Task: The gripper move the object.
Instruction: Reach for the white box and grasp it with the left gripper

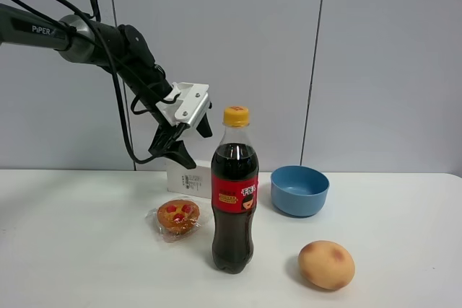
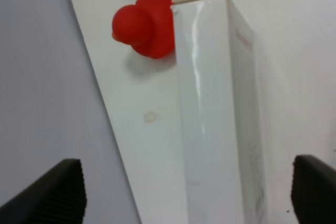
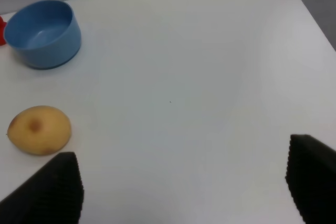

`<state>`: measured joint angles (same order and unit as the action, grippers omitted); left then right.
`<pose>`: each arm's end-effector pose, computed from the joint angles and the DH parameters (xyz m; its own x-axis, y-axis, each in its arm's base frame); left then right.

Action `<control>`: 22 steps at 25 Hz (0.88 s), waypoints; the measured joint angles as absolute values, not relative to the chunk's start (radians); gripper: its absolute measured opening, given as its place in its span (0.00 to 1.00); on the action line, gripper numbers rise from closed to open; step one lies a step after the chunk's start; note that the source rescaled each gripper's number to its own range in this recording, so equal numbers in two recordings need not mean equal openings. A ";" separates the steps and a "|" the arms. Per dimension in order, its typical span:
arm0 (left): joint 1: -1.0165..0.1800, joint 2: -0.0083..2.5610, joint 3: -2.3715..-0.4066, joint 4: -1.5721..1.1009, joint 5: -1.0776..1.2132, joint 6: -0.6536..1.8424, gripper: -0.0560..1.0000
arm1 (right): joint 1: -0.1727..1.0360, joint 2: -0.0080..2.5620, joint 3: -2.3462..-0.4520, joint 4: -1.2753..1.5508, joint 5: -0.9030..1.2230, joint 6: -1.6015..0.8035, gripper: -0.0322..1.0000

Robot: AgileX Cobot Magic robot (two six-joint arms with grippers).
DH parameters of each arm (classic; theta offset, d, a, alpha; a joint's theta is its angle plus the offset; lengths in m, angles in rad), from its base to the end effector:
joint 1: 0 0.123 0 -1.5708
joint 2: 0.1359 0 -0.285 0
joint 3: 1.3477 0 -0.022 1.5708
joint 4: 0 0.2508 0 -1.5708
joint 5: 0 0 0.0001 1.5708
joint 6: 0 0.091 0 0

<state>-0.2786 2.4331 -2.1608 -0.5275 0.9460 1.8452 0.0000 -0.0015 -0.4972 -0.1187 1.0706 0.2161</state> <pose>0.4999 -0.1817 0.1804 0.3969 0.8346 -0.3821 0.8616 -0.1952 0.4686 -0.0055 -0.0095 0.2762 -0.4429 0.1574 -0.8826 0.1643 0.9820 0.0927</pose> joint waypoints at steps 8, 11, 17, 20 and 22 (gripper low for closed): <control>-0.279 2.478 -2.161 -0.528 0.926 1.843 0.93 | 0.000 -0.002 -0.497 -0.119 1.071 0.216 1.00; -0.279 2.491 -2.161 -0.530 0.923 1.843 0.93 | 0.000 -0.002 -0.497 -0.119 1.071 0.216 1.00; -0.279 2.503 -2.161 -0.532 0.919 1.843 0.93 | 0.000 -0.002 -0.497 -0.119 1.071 0.216 1.00; -0.279 2.508 -2.161 -0.532 0.918 1.843 0.93 | 0.000 -0.002 -0.497 -0.119 1.071 0.216 1.00; -0.279 2.511 -2.161 -0.532 0.911 1.843 0.93 | 0.000 -0.002 -0.497 -0.119 1.071 0.216 1.00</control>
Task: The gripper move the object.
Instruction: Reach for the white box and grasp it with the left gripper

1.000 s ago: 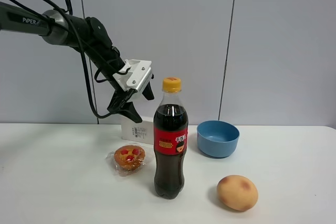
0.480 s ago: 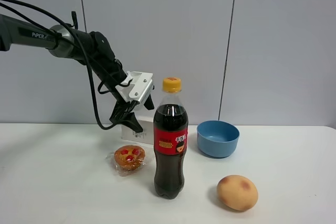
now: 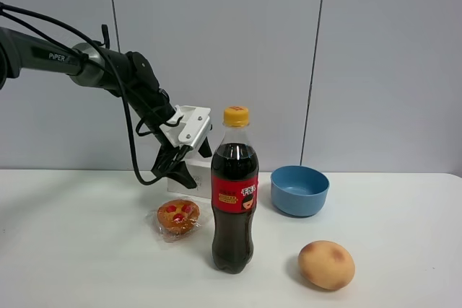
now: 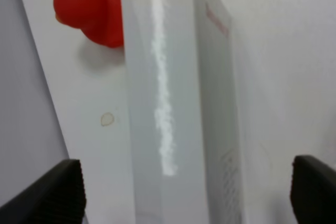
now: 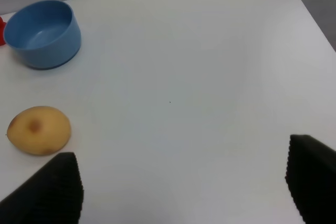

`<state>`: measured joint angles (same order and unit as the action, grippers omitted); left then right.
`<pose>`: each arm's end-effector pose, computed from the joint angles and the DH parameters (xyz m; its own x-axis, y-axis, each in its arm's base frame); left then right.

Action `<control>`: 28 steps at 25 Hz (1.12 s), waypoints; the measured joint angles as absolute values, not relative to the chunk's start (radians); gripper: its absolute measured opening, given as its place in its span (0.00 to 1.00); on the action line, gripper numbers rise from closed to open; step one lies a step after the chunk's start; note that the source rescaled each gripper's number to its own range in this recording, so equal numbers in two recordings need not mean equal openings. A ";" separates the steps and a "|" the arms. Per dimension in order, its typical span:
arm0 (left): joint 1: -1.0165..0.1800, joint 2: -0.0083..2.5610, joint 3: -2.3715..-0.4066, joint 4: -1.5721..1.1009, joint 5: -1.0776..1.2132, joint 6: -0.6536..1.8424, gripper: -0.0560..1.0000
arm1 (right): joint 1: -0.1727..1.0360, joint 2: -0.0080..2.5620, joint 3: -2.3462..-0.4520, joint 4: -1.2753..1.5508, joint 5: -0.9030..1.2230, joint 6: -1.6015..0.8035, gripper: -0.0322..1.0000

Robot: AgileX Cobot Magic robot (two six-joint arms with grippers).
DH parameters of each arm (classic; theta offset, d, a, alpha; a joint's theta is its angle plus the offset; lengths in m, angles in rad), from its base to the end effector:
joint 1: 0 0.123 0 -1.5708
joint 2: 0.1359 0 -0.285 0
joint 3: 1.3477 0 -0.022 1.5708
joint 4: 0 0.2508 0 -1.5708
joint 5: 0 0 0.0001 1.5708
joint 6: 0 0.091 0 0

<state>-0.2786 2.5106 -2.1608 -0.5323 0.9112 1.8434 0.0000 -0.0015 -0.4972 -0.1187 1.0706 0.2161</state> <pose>0.5056 -0.1826 0.1402 0.3623 0.8466 -0.3900 0.8862 -0.1833 0.4255 -0.0055 -0.0095 0.2762 -0.4429 0.1574 -0.8826 0.1643 0.9820 0.0927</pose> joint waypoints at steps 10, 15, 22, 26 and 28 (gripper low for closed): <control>-0.279 2.537 -2.161 -0.549 0.886 1.858 0.90 | 0.000 -0.002 -0.497 -0.119 1.071 0.216 1.00; -0.279 2.550 -2.161 -0.575 0.867 1.884 0.89 | 0.000 -0.002 -0.497 -0.119 1.071 0.216 1.00; -0.279 2.559 -2.161 -0.577 0.867 1.889 0.68 | 0.000 -0.002 -0.497 -0.119 1.071 0.216 1.00; -0.279 2.561 -2.161 -0.577 0.867 1.889 0.37 | 0.000 -0.002 -0.497 -0.119 1.071 0.216 1.00; -0.279 2.561 -2.161 -0.577 0.875 1.889 0.19 | 0.000 -0.002 -0.497 -0.119 1.071 0.216 1.00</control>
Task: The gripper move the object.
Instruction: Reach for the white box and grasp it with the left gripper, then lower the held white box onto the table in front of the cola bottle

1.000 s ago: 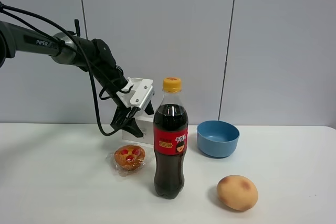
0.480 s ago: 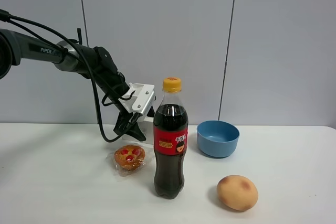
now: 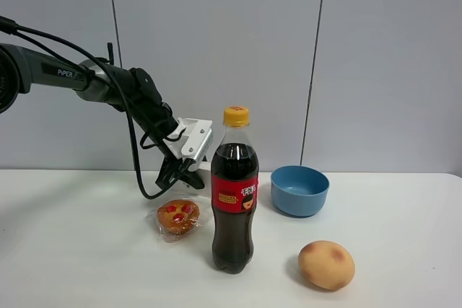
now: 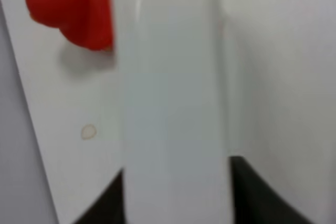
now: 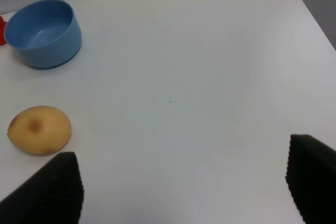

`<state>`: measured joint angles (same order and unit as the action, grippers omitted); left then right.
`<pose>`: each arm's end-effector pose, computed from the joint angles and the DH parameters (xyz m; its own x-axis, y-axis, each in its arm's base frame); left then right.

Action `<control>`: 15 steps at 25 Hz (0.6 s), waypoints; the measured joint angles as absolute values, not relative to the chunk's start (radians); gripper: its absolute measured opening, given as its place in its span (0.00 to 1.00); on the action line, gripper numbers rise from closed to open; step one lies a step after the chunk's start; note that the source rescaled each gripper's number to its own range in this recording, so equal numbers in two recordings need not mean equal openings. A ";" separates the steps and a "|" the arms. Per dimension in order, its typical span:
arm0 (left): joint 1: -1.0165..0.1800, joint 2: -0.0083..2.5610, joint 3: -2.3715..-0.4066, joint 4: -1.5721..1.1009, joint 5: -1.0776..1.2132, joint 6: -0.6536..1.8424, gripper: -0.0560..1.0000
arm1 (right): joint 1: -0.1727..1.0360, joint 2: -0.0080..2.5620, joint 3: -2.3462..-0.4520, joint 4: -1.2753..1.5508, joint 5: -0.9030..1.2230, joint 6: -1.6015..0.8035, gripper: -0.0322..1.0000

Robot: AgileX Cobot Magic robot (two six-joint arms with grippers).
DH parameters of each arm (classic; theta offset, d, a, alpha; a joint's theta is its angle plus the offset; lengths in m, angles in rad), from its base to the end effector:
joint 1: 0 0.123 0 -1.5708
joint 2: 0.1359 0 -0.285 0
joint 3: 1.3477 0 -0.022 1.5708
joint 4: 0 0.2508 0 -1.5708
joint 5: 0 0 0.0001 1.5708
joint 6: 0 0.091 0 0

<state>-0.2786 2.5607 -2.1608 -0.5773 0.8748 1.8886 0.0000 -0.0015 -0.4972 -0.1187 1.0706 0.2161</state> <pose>0.5088 -0.1852 0.1158 0.3647 0.8373 -0.4073 0.8877 -0.1805 0.4236 -0.0055 -0.0095 0.2762 -0.4429 0.1574 -0.8826 0.1643 0.9820 0.0927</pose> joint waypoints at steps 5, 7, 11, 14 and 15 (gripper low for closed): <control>-0.279 2.561 -2.161 -0.577 0.875 1.889 0.05 | 0.000 -0.002 -0.497 -0.119 1.071 0.216 1.00; -0.279 2.561 -2.164 -0.576 0.879 1.889 0.05 | 0.000 -0.002 -0.497 -0.119 1.071 0.216 1.00; -0.279 2.570 -2.223 -0.569 0.935 1.881 0.05 | 0.000 -0.002 -0.497 -0.119 1.071 0.216 1.00; -0.279 2.572 -2.292 -0.552 0.986 1.828 0.05 | 0.000 -0.002 -0.497 -0.119 1.071 0.216 1.00; -0.279 2.572 -2.319 -0.544 1.002 1.801 0.05 | 0.000 -0.002 -0.497 -0.119 1.071 0.216 1.00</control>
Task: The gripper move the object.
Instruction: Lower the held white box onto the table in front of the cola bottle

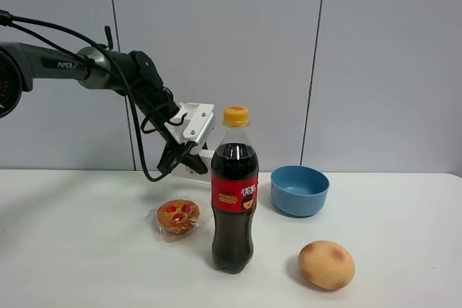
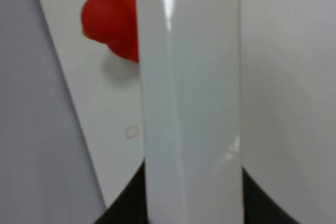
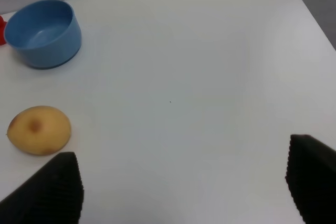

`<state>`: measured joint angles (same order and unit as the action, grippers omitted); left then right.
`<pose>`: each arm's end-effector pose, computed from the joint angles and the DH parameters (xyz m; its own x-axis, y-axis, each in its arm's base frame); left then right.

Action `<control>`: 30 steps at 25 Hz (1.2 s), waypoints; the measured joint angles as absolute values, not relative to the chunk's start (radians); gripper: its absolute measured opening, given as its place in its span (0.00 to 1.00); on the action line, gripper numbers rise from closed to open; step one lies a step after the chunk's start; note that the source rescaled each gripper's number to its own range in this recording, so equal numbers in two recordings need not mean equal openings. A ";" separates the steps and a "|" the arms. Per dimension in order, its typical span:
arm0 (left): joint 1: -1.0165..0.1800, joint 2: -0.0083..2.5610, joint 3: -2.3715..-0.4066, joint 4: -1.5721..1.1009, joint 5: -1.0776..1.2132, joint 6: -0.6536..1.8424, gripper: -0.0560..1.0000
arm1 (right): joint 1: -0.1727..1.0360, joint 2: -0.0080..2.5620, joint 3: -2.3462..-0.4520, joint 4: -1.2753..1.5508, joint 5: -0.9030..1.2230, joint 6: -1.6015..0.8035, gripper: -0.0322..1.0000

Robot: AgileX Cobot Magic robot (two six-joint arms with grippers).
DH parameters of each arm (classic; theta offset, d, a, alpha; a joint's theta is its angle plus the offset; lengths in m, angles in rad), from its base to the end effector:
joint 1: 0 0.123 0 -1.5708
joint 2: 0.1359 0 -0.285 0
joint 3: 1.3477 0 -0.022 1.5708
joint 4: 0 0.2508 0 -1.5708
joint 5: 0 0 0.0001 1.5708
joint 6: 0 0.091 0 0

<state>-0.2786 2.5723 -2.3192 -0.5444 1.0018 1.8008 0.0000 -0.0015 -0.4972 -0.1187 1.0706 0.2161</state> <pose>0.5151 -0.1887 0.1502 0.3653 0.8280 -0.4254 0.8889 -0.1745 0.4236 -0.0055 -0.0095 0.2762 -0.4429 0.1574 -0.8826 0.1643 0.9820 0.0927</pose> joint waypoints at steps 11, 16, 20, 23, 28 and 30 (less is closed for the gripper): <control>-0.279 2.568 -2.602 -0.337 1.203 1.445 0.05 | 0.000 -0.002 -0.497 -0.119 1.071 0.216 1.00; -0.265 2.538 -2.732 -0.319 1.217 1.318 0.05 | 0.000 -0.002 -0.497 -0.119 1.071 0.216 1.00; -0.261 2.465 -2.778 -0.314 1.216 1.231 0.05 | 0.000 -0.002 -0.497 -0.119 1.071 0.216 1.00; -0.261 2.386 -2.780 -0.306 1.217 1.143 0.05 | 0.000 -0.002 -0.497 -0.119 1.071 0.216 1.00; -0.285 2.232 -2.781 -0.210 1.217 1.020 0.05 | 0.000 -0.002 -0.497 -0.119 1.071 0.216 1.00; -0.303 2.169 -2.781 -0.187 1.219 0.999 0.05 | 0.000 -0.002 -0.497 -0.119 1.071 0.216 1.00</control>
